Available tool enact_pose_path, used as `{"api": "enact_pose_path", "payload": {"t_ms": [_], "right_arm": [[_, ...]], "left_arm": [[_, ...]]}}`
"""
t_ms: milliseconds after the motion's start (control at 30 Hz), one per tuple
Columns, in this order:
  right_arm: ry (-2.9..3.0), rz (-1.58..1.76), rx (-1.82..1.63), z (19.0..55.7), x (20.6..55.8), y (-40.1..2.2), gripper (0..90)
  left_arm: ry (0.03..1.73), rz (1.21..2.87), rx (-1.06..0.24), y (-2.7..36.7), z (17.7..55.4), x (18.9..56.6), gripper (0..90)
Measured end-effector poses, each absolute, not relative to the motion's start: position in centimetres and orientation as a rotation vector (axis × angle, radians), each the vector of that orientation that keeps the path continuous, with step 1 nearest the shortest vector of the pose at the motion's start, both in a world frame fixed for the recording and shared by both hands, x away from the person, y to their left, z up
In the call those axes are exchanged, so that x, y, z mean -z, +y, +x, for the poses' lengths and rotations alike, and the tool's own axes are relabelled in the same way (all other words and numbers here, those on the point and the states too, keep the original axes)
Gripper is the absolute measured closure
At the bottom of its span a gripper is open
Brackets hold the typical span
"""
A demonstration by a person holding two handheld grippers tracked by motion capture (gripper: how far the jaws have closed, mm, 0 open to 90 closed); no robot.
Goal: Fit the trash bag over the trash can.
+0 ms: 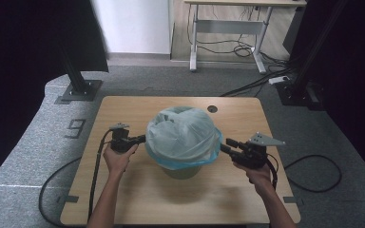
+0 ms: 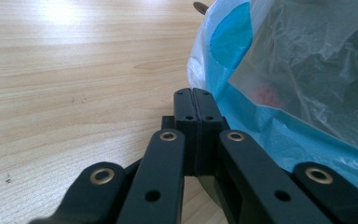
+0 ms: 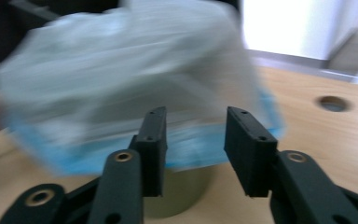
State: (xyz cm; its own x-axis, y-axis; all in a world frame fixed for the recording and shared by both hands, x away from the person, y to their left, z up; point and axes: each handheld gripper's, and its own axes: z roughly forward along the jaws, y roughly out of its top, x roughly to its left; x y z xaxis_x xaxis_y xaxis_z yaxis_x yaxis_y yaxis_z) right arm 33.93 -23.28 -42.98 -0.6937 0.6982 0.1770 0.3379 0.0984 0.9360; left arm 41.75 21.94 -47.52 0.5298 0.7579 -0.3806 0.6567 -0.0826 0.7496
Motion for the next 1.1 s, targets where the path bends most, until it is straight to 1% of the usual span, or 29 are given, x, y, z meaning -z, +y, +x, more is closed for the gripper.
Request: {"api": "enact_pose_path", "payload": {"t_ms": [33,100,167,267,333,367,400,433,467,567,600,667,700,733,767,1100], "right_arm": [[2.114,0.975,-1.658,32.7,42.8,-22.6,52.7],[2.132,0.959,-1.677,32.3,42.7,-22.3,51.2],[2.177,0.926,-1.696,31.4,42.8,-21.1,45.6],[2.200,0.906,-1.693,31.3,43.1,-20.3,44.6],[2.222,0.896,-1.675,31.5,43.6,-19.7,45.7],[2.232,0.893,-1.666,31.7,43.9,-19.3,51.6],[2.232,0.893,-1.666,31.7,43.9,-19.3,51.6],[2.236,0.863,-1.659,31.7,44.2,-18.9,57.3],[2.236,0.863,-1.659,31.7,44.2,-18.9,57.3],[2.232,0.816,-1.642,31.7,44.3,-18.5,65.3],[2.230,0.805,-1.632,31.6,44.3,-18.3,70.2],[2.227,0.793,-1.623,31.6,44.3,-18.2,76.2],[2.217,0.787,-1.623,31.5,44.2,-18.1,82.0],[2.217,0.787,-1.623,31.5,44.2,-18.1,82.0],[2.205,0.783,-1.632,31.5,44.1,-18.2,88.5],[2.212,0.782,-1.633,31.3,44.8,-18.8,88.8]], "left_arm": [[1.178,1.795,-0.134,21.9,41.7,47.4,90.0],[1.178,1.796,-0.135,21.9,41.6,47.4,90.0],[1.176,1.799,-0.137,21.8,41.5,47.2,90.0],[1.171,1.803,-0.140,21.7,41.4,47.1,90.0],[1.167,1.806,-0.142,21.7,41.3,46.9,90.0],[1.163,1.809,-0.144,21.7,41.2,46.8,90.0],[1.163,1.809,-0.144,21.7,41.2,46.8,90.0],[1.159,1.811,-0.144,21.8,41.2,46.8,90.0],[1.159,1.811,-0.144,21.8,41.2,46.8,90.0],[1.160,1.807,-0.141,21.8,41.2,46.8,90.0],[1.159,1.807,-0.141,21.8,41.2,46.8,90.0],[1.155,1.808,-0.142,21.7,41.2,46.7,90.0],[1.151,1.807,-0.142,21.7,41.1,46.6,90.0],[1.151,1.807,-0.142,21.7,41.1,46.6,90.0],[1.149,1.803,-0.142,21.6,41.0,46.6,90.0],[1.152,1.805,-0.143,21.7,41.1,46.5,90.0]]}}
